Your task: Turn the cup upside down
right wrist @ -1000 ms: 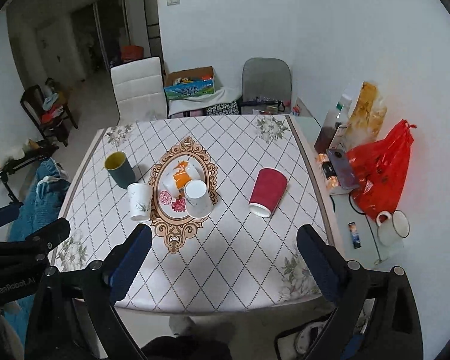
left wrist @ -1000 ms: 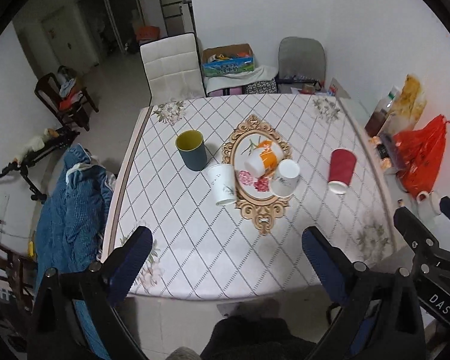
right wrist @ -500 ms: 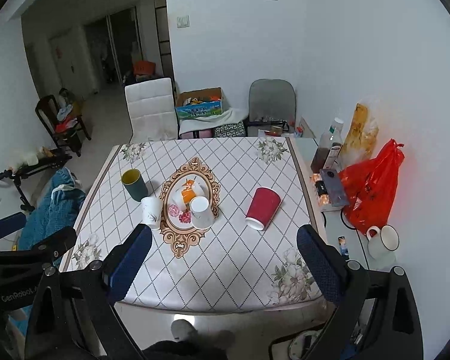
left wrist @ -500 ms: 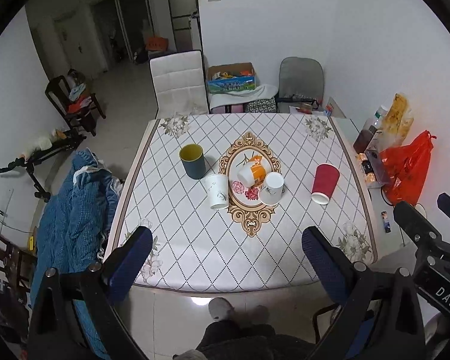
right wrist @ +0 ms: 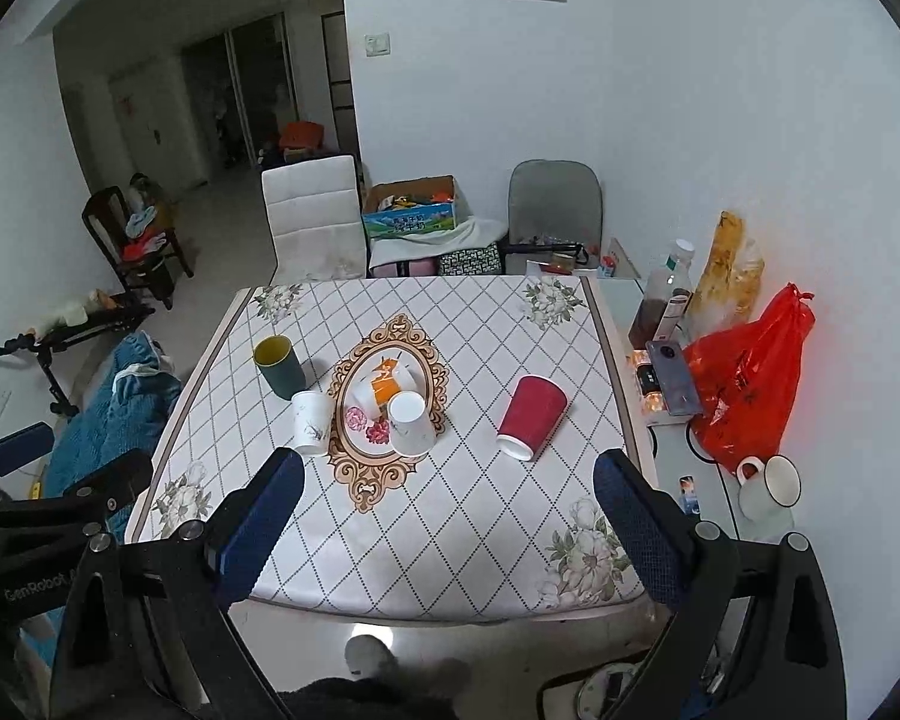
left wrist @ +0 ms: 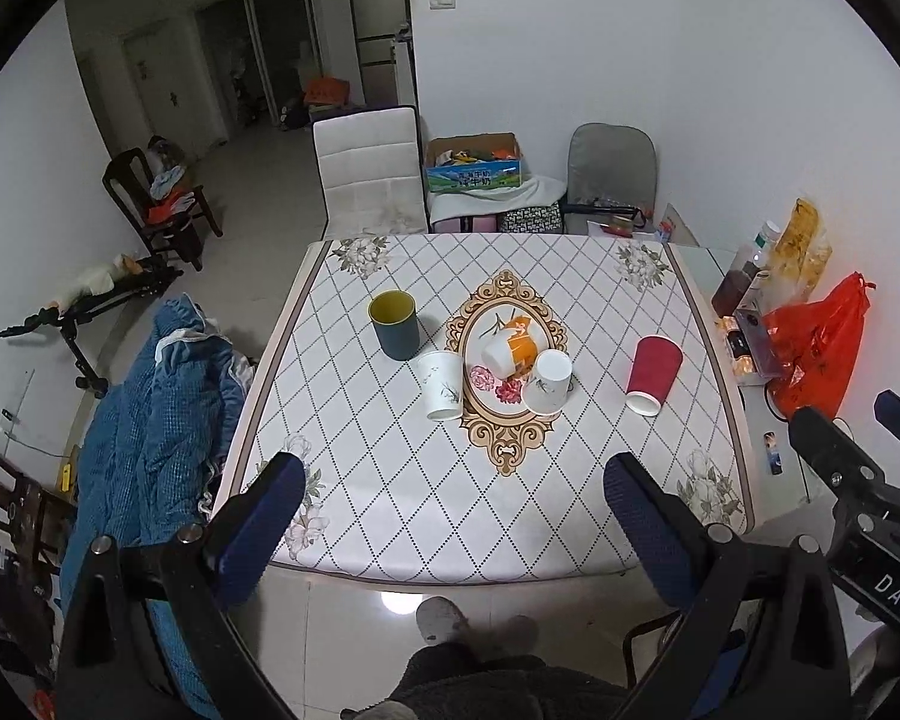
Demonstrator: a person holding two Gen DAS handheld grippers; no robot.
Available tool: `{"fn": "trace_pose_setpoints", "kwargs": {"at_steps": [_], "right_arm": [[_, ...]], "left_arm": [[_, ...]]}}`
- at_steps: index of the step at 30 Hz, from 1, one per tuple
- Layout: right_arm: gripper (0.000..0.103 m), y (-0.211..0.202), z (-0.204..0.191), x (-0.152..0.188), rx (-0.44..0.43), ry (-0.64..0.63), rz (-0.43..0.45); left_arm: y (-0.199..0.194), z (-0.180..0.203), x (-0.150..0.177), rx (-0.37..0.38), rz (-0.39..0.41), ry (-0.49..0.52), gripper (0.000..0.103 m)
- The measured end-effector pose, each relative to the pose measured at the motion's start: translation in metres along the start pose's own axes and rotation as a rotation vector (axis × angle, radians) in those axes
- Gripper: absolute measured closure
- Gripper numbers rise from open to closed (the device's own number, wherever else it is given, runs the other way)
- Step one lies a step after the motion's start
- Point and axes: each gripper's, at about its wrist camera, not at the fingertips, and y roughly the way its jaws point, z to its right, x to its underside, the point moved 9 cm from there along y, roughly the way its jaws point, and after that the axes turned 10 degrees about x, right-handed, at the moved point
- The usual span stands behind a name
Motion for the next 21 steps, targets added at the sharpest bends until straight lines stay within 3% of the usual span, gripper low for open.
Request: {"fn": "trace_pose_setpoints", "kwargs": {"at_steps": [21], "right_arm": [[0.004, 0.0061, -0.0029, -0.0015, -0.018, -0.025, -0.005]], "left_arm": [[-0.0017, -0.0020, -0.0008, -0.010, 0.006, -0.009, 0.001]]}}
